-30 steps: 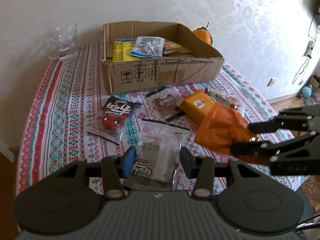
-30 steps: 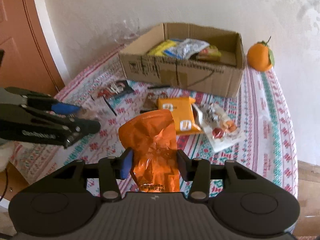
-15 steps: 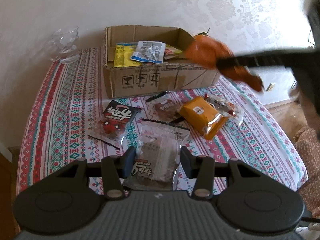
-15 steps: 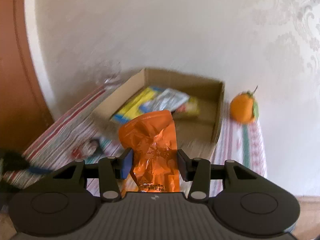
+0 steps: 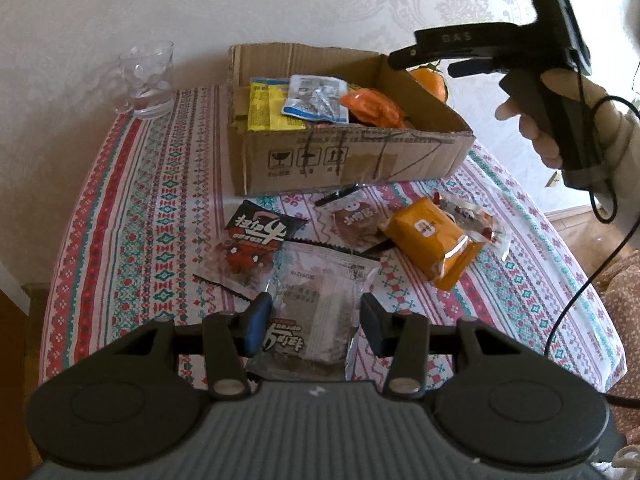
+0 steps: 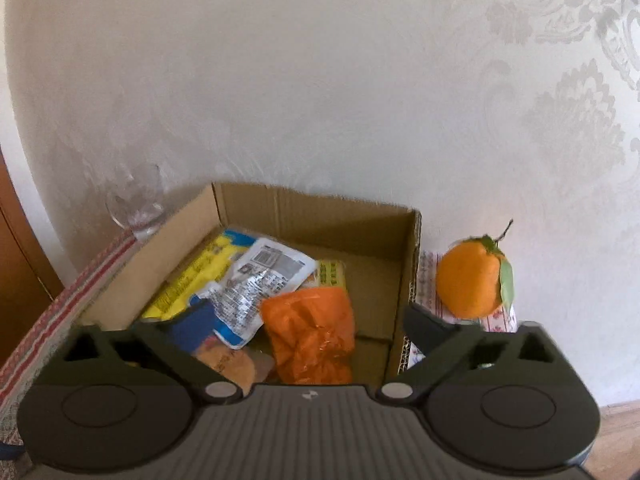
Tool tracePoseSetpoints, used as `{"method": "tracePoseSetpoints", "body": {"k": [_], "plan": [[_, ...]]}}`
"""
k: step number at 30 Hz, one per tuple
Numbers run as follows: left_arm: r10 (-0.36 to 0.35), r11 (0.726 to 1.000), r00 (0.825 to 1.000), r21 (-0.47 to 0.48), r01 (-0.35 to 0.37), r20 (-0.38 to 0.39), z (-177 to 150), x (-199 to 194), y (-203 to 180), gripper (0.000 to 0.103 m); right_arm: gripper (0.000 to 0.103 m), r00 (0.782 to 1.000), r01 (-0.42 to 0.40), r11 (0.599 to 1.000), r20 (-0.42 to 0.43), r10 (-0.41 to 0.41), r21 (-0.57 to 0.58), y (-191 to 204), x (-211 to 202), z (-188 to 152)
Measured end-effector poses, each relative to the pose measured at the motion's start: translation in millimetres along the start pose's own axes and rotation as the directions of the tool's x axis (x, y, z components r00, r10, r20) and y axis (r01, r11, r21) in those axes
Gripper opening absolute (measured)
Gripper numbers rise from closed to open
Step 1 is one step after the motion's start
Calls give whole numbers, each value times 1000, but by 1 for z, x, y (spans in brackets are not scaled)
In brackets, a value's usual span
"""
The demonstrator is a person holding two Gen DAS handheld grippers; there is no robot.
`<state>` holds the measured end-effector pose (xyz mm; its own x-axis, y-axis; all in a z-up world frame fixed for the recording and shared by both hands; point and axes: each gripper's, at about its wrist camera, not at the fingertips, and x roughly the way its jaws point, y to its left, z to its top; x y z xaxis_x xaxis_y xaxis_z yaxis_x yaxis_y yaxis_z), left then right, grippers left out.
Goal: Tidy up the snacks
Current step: 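Carry the clear plastic packet into the box and open the left tool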
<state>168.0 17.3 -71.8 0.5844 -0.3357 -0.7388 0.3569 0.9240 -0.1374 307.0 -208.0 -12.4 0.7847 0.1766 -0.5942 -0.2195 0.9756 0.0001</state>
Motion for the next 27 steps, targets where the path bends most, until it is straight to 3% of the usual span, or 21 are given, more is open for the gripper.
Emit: {"method": "tracePoseSetpoints", "body": {"k": [13, 18, 27], "plan": [[-44, 997, 998, 61, 42, 33, 35, -5, -8, 47, 103, 999, -45, 996, -11, 44, -73, 16, -45, -35], [-66, 995, 996, 81, 61, 56, 66, 0, -8, 47, 103, 1000, 7, 995, -3, -7, -98, 28, -61, -61], [-36, 993, 993, 117, 24, 109, 133, 37, -11, 47, 103, 999, 34, 998, -21, -35, -58, 32, -78, -86]]}}
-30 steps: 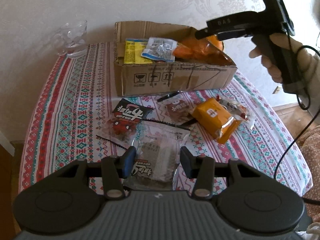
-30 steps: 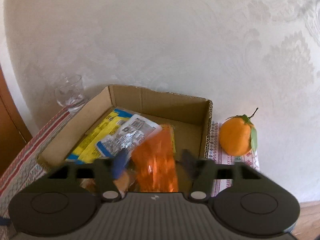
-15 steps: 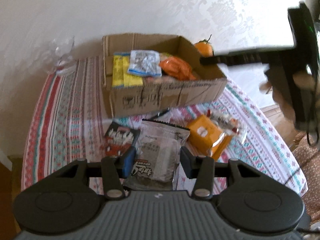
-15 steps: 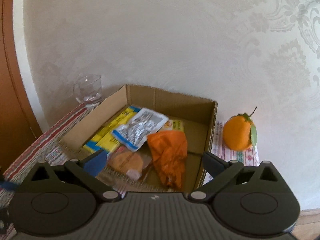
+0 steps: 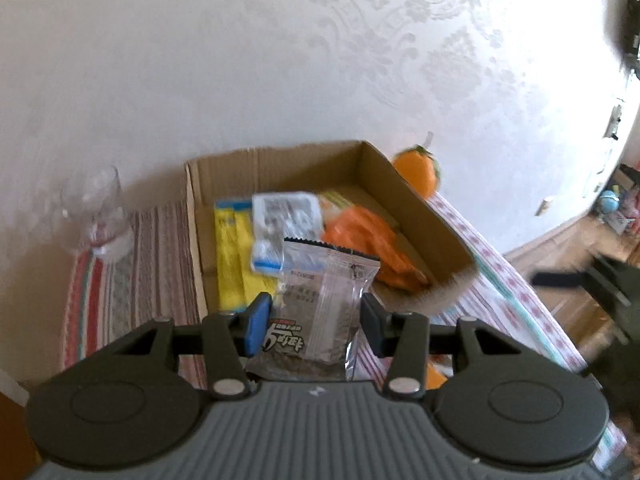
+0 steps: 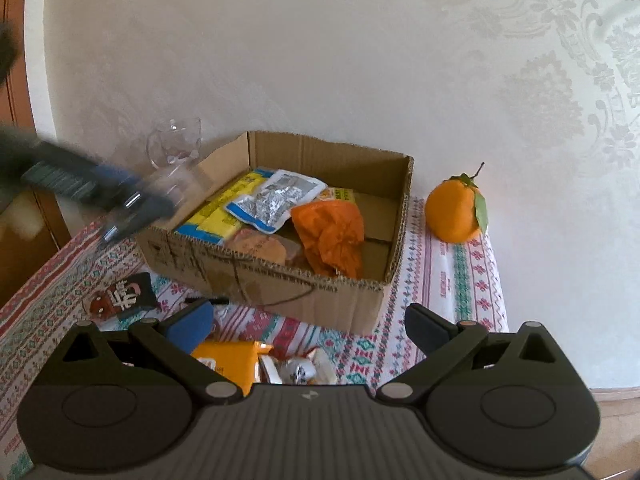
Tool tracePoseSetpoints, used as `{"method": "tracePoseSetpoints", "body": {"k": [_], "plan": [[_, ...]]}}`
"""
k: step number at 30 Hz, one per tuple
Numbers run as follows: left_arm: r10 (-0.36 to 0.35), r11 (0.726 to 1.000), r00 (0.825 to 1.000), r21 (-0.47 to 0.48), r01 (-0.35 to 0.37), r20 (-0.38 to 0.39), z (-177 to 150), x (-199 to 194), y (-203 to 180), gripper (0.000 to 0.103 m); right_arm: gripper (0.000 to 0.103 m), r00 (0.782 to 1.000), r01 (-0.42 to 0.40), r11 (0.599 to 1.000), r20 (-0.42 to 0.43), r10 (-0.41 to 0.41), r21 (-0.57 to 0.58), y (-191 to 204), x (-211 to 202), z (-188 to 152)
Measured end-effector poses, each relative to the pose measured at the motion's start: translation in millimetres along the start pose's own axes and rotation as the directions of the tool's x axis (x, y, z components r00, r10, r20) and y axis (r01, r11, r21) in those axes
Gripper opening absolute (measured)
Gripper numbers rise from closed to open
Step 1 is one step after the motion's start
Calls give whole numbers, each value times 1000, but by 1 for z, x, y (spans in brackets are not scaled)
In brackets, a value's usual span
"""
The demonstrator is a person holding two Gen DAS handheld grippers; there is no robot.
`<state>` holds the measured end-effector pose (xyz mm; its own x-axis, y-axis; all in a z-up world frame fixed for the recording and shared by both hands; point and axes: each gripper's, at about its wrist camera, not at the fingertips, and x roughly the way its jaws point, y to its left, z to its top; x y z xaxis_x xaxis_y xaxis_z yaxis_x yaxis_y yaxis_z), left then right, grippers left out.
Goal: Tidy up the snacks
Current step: 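Carry the clear plastic packet into the box and open the left tool, then withdraw both tools from the box back toward the remaining snacks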
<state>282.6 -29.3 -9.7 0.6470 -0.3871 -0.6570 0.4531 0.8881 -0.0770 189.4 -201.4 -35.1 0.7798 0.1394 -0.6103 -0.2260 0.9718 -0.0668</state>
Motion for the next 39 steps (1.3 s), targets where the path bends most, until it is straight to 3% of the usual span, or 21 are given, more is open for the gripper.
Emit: {"method": "tracePoseSetpoints", "body": {"k": [6, 9, 10, 12, 16, 29, 39], "plan": [[49, 998, 999, -36, -49, 11, 45, 42, 20, 47, 103, 999, 25, 999, 22, -26, 45, 2, -13, -7], [135, 989, 990, -69, -132, 45, 63, 59, 30, 51, 103, 1000, 21, 998, 3, -21, 63, 2, -14, -14], [166, 984, 983, -84, -160, 74, 67, 61, 32, 71, 103, 1000, 24, 998, -6, -23, 66, 2, -15, -16], [197, 977, 975, -105, -186, 103, 70, 62, 35, 94, 103, 1000, 23, 997, -20, -22, 72, 2, -16, -20], [171, 980, 982, -115, -161, 80, 68, 61, 37, 94, 103, 999, 13, 996, -31, -11, 88, 1, -20, -26], [189, 977, 981, -110, -183, 50, 35, 28, 31, 94, 103, 1000, -13, 997, -15, 14, 72, 13, -30, -32], [210, 966, 977, -163, -201, 40, -37, -10, 36, 94, 103, 998, -28, 997, -53, 31, 68, 23, -28, -47]]}}
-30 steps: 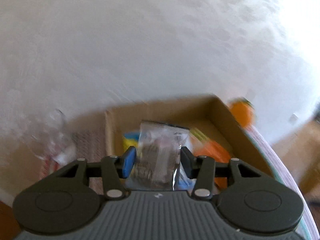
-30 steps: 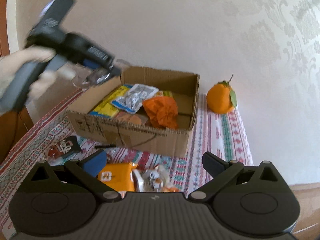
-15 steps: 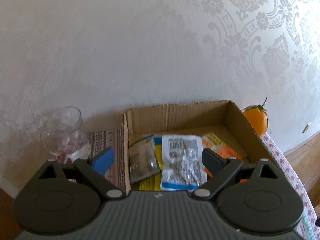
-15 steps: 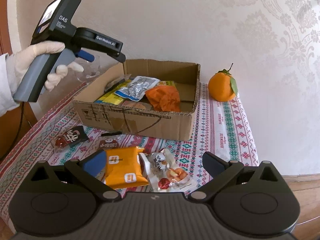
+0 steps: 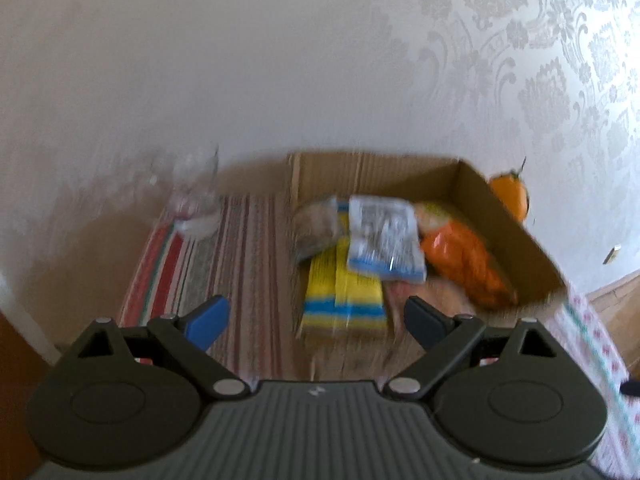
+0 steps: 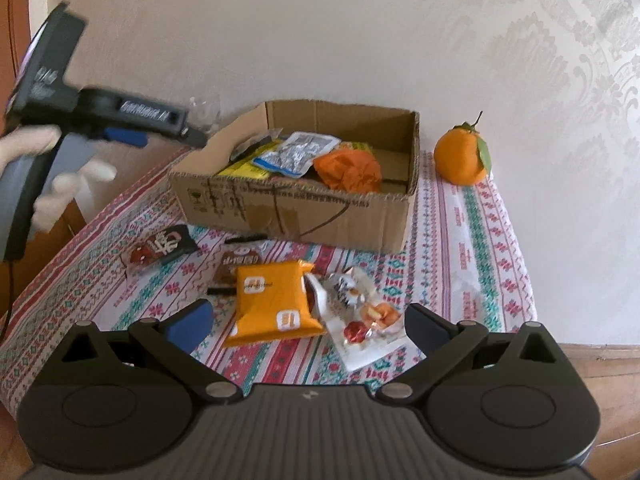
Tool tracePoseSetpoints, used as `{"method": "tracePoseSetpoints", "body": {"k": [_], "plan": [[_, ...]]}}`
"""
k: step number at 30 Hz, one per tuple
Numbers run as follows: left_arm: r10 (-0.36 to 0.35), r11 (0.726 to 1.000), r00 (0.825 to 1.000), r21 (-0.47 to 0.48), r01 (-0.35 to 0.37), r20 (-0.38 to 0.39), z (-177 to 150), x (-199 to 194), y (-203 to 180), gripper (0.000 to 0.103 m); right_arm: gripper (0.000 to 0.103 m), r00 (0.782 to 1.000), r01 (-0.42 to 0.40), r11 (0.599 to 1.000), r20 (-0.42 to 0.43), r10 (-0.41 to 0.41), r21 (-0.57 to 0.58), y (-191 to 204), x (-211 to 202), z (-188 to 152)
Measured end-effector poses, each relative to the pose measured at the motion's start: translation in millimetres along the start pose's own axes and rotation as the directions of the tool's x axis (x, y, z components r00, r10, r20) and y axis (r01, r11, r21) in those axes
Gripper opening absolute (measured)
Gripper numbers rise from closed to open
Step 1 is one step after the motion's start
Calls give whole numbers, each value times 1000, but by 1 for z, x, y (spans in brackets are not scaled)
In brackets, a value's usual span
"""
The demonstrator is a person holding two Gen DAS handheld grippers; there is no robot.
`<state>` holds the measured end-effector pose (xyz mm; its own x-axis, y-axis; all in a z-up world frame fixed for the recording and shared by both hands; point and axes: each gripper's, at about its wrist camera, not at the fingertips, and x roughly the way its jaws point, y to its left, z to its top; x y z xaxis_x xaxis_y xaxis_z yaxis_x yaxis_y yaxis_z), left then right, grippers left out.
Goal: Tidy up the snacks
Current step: 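Withdraw both tools from the box back toward the remaining snacks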
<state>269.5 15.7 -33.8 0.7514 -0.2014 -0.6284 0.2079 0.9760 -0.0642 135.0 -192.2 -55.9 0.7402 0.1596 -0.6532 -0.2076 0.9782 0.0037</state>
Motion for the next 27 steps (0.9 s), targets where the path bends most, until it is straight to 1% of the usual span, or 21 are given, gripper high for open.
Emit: {"method": "tracePoseSetpoints", "body": {"k": [2, 5, 8, 11, 14, 17, 22, 27], "plan": [[8, 1000, 1000, -5, -8, -25, -16, 0, 4, 94, 103, 1000, -5, 1000, -7, 5, -5, 1, 2, -3], [1, 1000, 998, -25, -3, -63, -36, 2, 10, 94, 103, 1000, -9, 1000, -12, 9, -2, 2, 5, -6], [-10, 1000, 995, -22, 8, -103, -52, 7, 12, 94, 103, 1000, -11, 1000, -29, 11, 7, 2, 10, -8], [-17, 1000, 993, -14, 15, -119, -64, 9, 12, 94, 103, 999, -12, 1000, -44, 12, -1, 3, 14, -9], [-38, 999, 989, -8, 37, -141, -69, 14, 9, 94, 103, 998, -23, 1000, -56, 23, -5, 5, 18, -9], [-40, 999, 988, 15, 42, -149, -70, 19, 4, 94, 103, 998, -30, 1000, -63, 29, -9, 8, 23, -8], [-56, 998, 985, 24, 61, -162, -70, 23, 4, 94, 103, 997, -45, 999, -71, 44, -12, 11, 29, -5], [-77, 994, 982, 64, 89, -170, -71, 28, 0, 93, 103, 996, -43, 999, -78, 42, -12, 10, 34, -4]]}}
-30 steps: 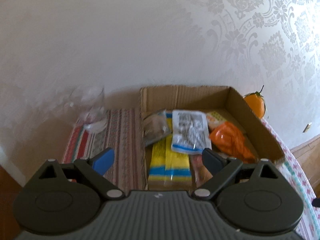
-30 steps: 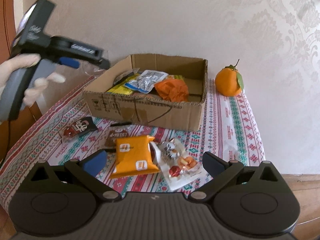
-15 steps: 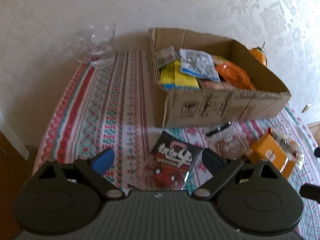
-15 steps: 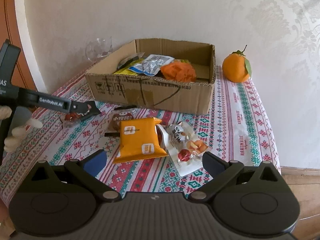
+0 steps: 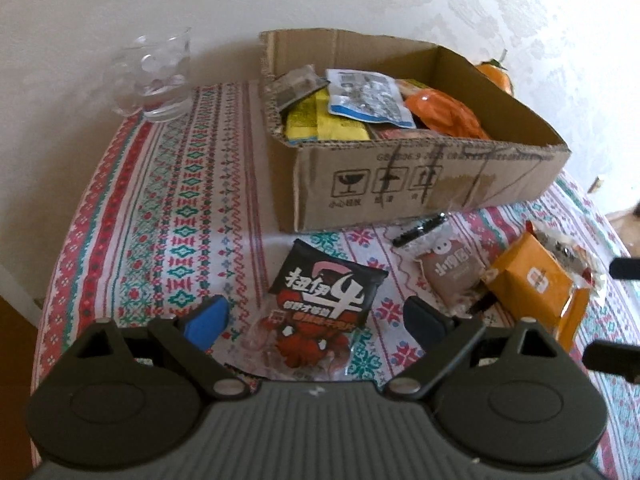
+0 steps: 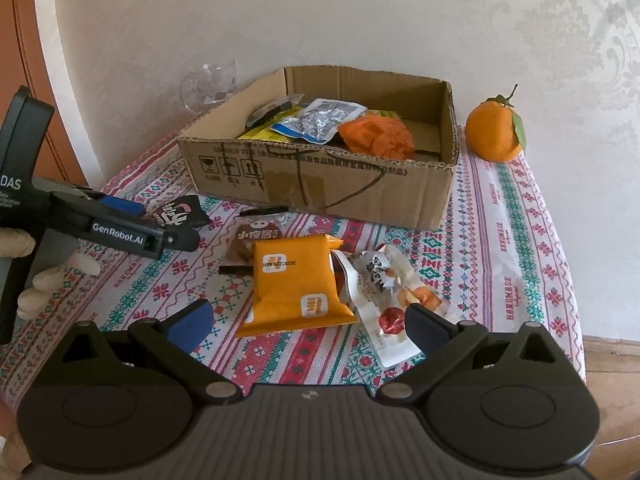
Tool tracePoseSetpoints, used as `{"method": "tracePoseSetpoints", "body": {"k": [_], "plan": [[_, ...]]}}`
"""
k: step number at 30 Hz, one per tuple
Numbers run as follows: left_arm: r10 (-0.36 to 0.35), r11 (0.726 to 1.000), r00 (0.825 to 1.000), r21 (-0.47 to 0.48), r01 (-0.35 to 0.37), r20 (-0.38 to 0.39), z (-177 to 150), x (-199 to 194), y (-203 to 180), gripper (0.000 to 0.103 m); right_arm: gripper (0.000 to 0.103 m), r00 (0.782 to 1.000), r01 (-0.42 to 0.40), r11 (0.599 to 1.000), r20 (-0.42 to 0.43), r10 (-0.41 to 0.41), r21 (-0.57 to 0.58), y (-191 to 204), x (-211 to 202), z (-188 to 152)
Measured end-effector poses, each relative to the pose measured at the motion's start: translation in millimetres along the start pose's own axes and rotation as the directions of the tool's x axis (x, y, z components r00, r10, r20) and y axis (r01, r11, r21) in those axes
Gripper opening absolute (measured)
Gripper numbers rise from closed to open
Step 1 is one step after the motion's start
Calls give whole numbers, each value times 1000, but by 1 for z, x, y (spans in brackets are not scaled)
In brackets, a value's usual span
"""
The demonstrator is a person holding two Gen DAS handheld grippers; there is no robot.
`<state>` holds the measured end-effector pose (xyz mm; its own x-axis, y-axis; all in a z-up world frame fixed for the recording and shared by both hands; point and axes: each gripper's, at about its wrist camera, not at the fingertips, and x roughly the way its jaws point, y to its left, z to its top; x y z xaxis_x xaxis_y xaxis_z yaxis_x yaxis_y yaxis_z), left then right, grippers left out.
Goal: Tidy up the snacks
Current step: 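Withdraw both tools from the box back toward the remaining snacks, then grasp the black-red printed packet with the left tool while the right tool grasps the orange-yellow packet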
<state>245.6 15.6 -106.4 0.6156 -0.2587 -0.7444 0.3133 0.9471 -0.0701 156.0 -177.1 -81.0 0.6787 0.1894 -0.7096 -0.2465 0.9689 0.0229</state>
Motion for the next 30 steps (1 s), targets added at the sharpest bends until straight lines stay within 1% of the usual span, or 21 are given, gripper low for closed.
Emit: {"method": "tracePoseSetpoints", "body": {"k": [3, 7, 11, 13, 16, 18, 21, 26, 28, 30], "plan": [[-17, 1000, 1000, 22, 17, -8, 1, 0, -2, 92, 103, 1000, 1, 1000, -4, -1, 5, -1, 2, 0], [-56, 998, 998, 28, 56, -23, -1, -4, -5, 92, 103, 1000, 5, 1000, -8, -5, 1, -2, 3, -1], [-78, 996, 997, 32, 79, -30, -5, -8, -8, 91, 103, 1000, 20, 1000, -7, -20, 8, -8, 4, -1], [-67, 997, 998, 39, 68, -20, -6, -10, -9, 82, 103, 1000, 29, 1000, -4, -29, 13, -13, 4, 1], [-44, 999, 999, 28, 44, -6, -6, -11, -8, 74, 103, 999, 32, 999, -1, -32, 20, -18, 3, 3], [-42, 999, 999, 22, 42, -3, -5, -10, -7, 74, 103, 1000, 18, 1000, 0, -18, 17, -17, 3, 4], [-27, 999, 1000, 31, 27, 2, -4, -9, -9, 69, 103, 1000, 11, 1000, 2, -11, -21, -11, 5, 6], [-21, 999, 1000, 40, 20, 7, -3, -7, -10, 69, 103, 999, -52, 997, 2, 53, -64, 1, 11, 9], [-22, 999, 1000, 41, 21, 8, -3, -7, -9, 69, 101, 997, -76, 993, -1, 76, -90, 8, 14, 10], [-21, 999, 1000, 38, 21, 8, -3, -6, -9, 69, 96, 996, -88, 990, -6, 88, -112, 14, 19, 11]]}}
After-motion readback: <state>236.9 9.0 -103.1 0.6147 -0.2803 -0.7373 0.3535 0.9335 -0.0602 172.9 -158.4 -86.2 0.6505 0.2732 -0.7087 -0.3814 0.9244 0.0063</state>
